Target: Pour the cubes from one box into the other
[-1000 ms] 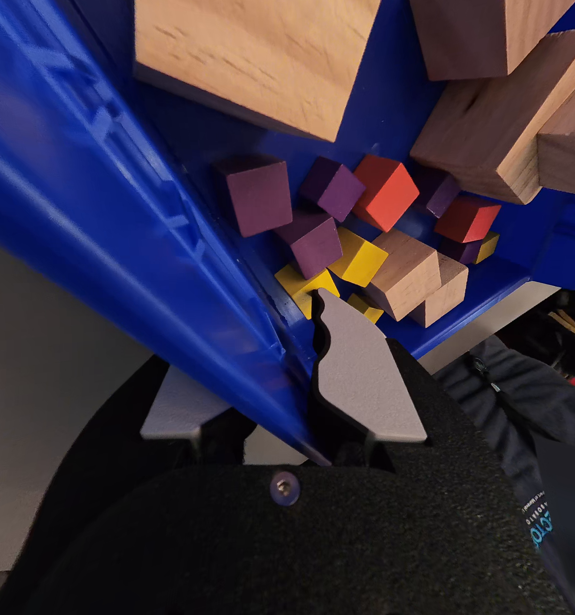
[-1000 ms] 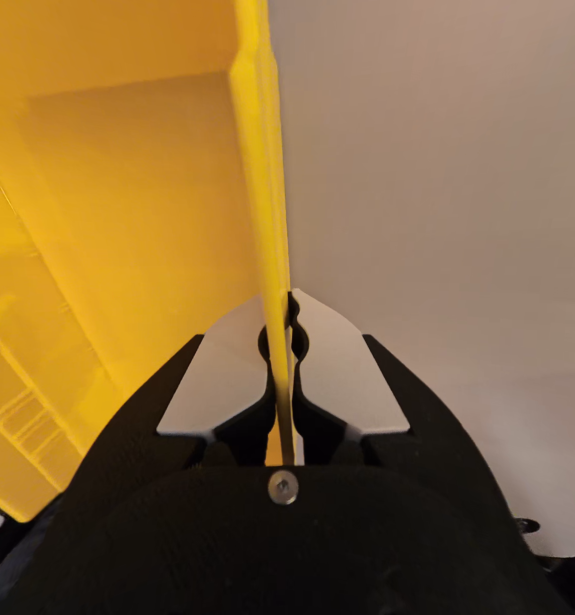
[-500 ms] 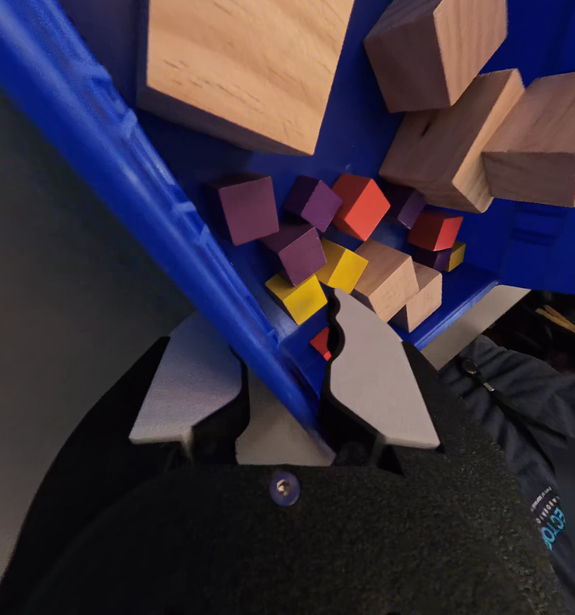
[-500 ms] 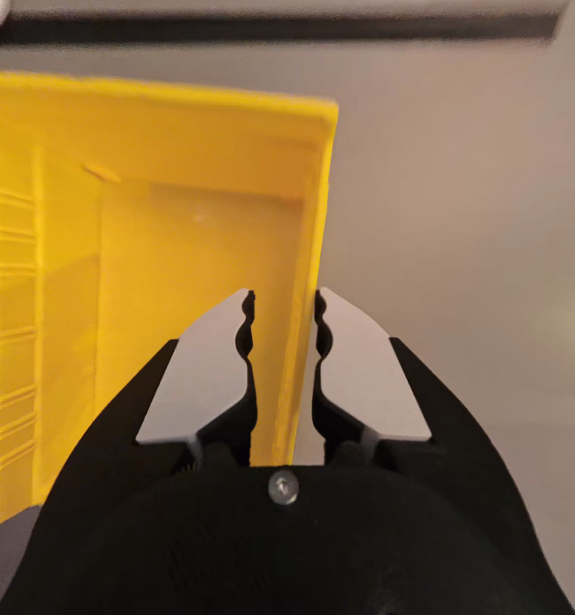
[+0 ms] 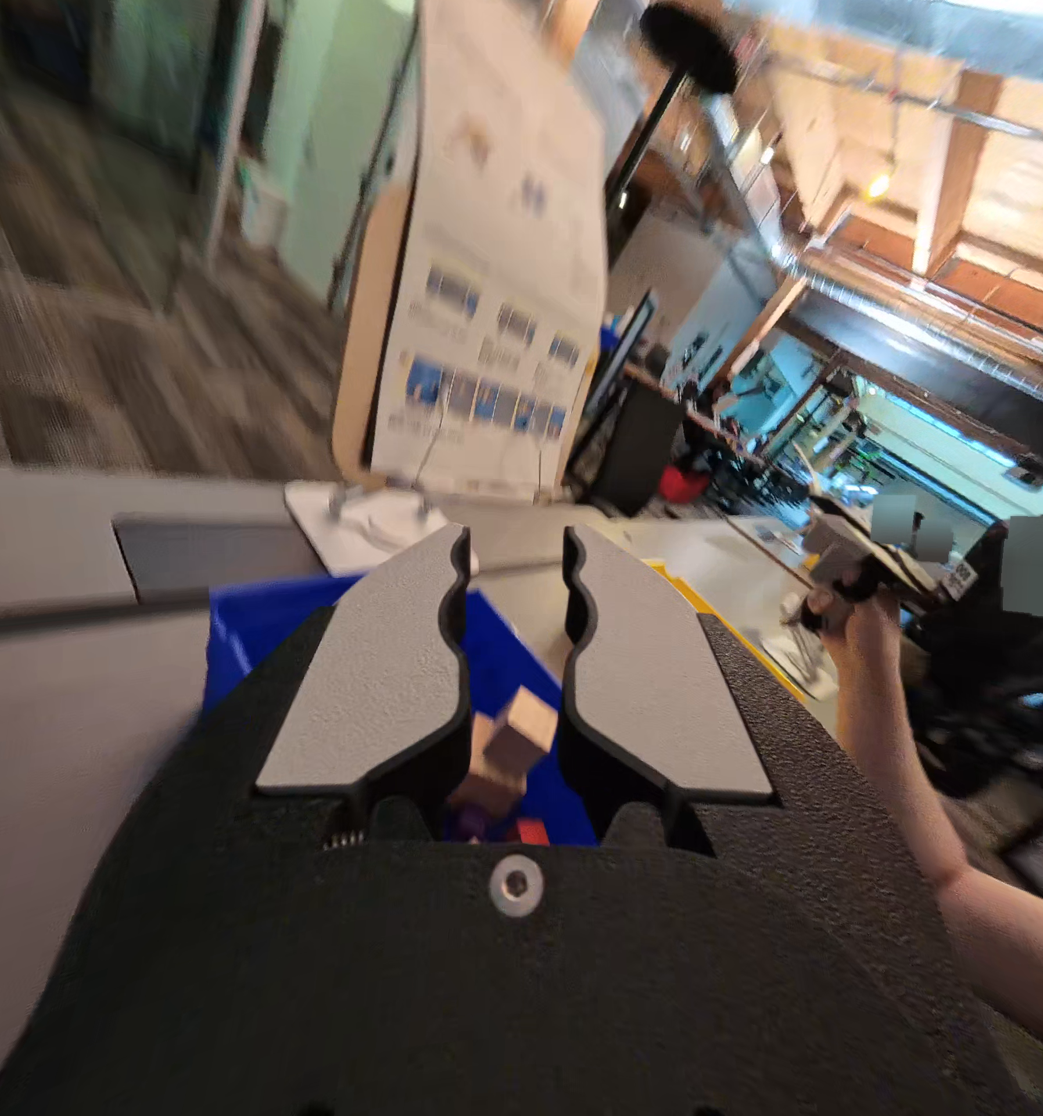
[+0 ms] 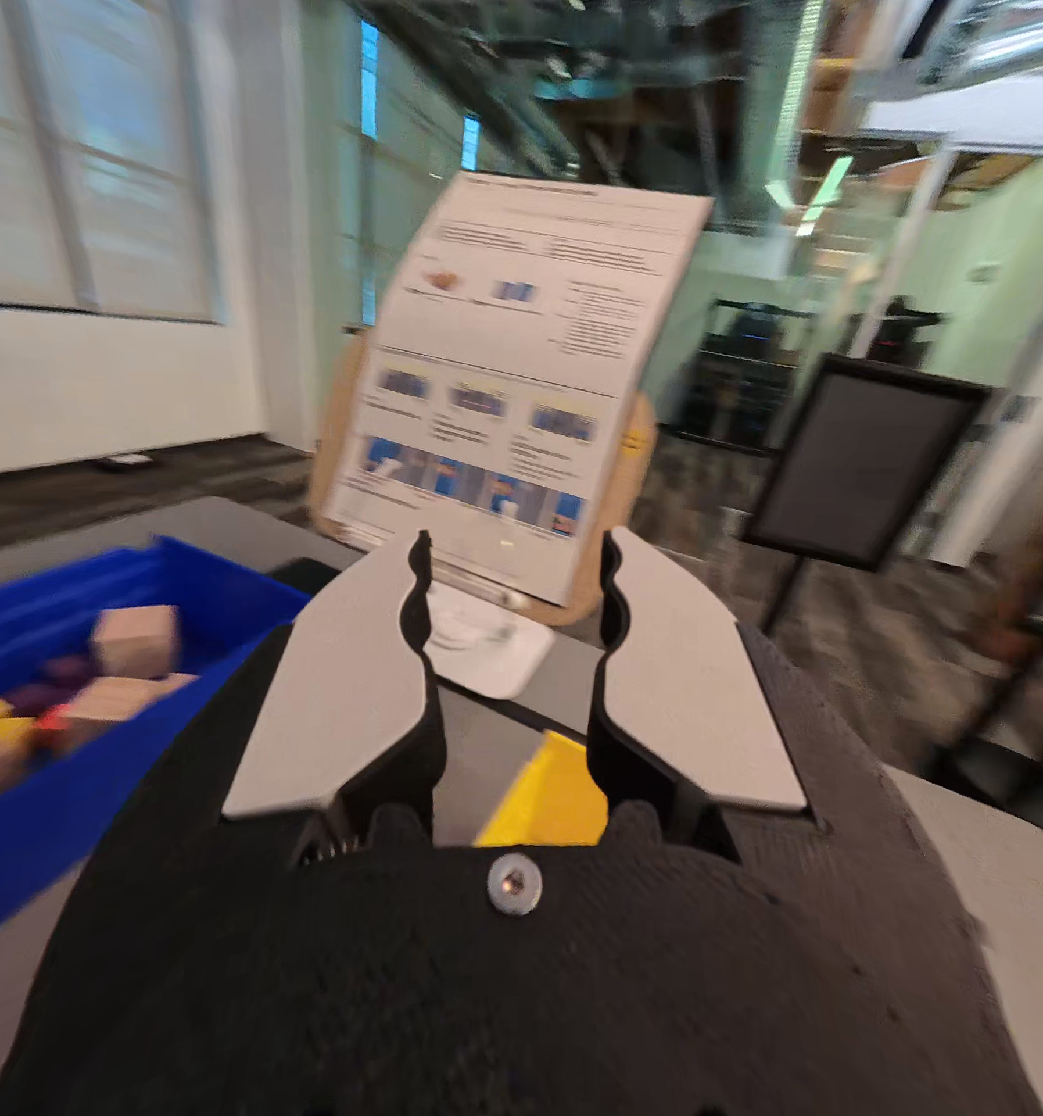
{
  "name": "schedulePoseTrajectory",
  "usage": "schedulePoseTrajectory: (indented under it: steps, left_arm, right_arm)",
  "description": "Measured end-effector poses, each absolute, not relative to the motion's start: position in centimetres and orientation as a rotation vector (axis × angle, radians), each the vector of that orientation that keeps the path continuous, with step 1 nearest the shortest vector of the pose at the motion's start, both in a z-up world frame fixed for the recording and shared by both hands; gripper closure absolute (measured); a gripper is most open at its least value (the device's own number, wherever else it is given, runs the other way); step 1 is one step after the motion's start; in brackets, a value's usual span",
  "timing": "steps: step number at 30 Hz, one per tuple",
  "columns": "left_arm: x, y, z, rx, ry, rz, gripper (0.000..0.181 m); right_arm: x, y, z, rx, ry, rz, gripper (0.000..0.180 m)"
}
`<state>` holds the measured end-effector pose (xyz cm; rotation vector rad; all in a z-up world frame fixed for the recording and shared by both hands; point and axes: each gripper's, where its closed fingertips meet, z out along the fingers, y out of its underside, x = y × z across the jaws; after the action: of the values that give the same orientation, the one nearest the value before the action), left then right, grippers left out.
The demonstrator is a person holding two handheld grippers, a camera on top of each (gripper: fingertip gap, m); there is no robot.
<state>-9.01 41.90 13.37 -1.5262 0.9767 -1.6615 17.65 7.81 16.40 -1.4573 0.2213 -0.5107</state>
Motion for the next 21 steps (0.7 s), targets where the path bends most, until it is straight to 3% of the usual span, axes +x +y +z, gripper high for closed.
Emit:
schedulePoseTrajectory:
  steps: [4, 7, 12, 14, 17, 21]
  left_arm:
    - [-10.4, 39.6, 19.6, -1.109, 0.85, -1.569, 0.162]
    - [-10.6, 39.4, 20.9, -1.002, 0.777, -1.456, 0.17]
    - [-8.2, 41.4, 13.9, -1.419, 0.878, -1.368, 0.145]
    - [-8.5, 42.6, 11.2, -1.576, 0.96, -1.227, 0.144]
    - [-9.9, 44.8, 7.4, -1.787, 1.022, -0.979, 0.124]
    - [-8.8, 44.7, 4.2, -1.917, 1.114, -1.028, 0.132]
  right_arm:
    - [13.9, 12.0, 15.4, -1.46, 0.131, -0.301, 0.117]
    - [13.4, 13.7, 13.2, -1.49, 0.143, -0.32, 0.104]
    - [10.7, 16.4, 8.9, -1.611, 0.098, -0.246, 0.105]
    - [9.8, 17.5, 7.4, -1.656, 0.107, -0.217, 0.105]
    - [8.3, 18.8, 4.8, -1.761, 0.1, -0.19, 0.105]
    - [7.2, 20.1, 1.7, -1.861, 0.051, -0.229, 0.107]
